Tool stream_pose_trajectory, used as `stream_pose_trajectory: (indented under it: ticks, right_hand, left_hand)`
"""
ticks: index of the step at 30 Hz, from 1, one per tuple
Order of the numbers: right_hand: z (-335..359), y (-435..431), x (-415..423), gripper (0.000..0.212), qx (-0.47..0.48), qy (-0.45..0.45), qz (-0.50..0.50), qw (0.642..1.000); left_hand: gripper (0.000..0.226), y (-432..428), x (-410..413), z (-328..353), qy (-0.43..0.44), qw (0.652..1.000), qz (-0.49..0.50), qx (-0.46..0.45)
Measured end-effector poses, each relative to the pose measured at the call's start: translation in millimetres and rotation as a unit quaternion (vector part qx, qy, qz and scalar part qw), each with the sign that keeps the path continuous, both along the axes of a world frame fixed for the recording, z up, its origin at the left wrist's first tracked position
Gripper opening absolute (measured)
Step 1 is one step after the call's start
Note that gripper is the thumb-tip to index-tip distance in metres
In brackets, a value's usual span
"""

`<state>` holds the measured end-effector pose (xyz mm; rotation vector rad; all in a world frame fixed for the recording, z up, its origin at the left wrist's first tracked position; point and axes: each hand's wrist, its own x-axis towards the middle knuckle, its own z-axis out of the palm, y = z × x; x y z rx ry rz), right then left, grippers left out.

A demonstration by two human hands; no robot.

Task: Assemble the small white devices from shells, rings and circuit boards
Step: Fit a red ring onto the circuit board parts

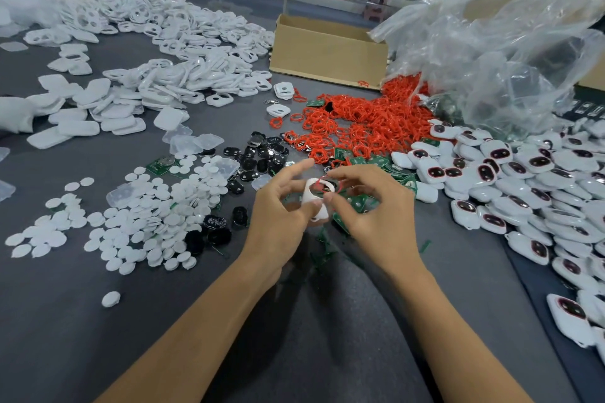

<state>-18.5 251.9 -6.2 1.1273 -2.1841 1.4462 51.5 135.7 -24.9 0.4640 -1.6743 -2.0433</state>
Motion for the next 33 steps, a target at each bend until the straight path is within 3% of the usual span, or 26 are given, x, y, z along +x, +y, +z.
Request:
stream_pose_trajectory:
  ticks: [8,15,19,24,33]
  right_hand:
    - [-1,1,-5,0.035,-0.023,-0.121,0.022,0.992]
    - [-3,1,-8,0.040,-0.024,-0.160,0.047,0.986]
    - [-3,1,-10,0.036,-0.036,-0.179,0.060,0.981]
    - [-2,2,-10,0.033,-0.052,-0.233,0.085,0.967]
    - [-3,2,-6,0.031,-0.042,-0.191,0.099,0.976]
  left_hand:
    - [0.037,3,2,2,0.003,0.997,-0.060,0.047]
    - [0.030,-1,1,1,0.003,0.988,-0.093,0.123]
    - [0.017,-1,1,1,0.024,0.978,-0.102,0.178]
    - [0.017,-1,2,-1,0.018,0.978,-0.108,0.175]
    - [0.016,-5,3,0,0.006,0.980,-0.096,0.176]
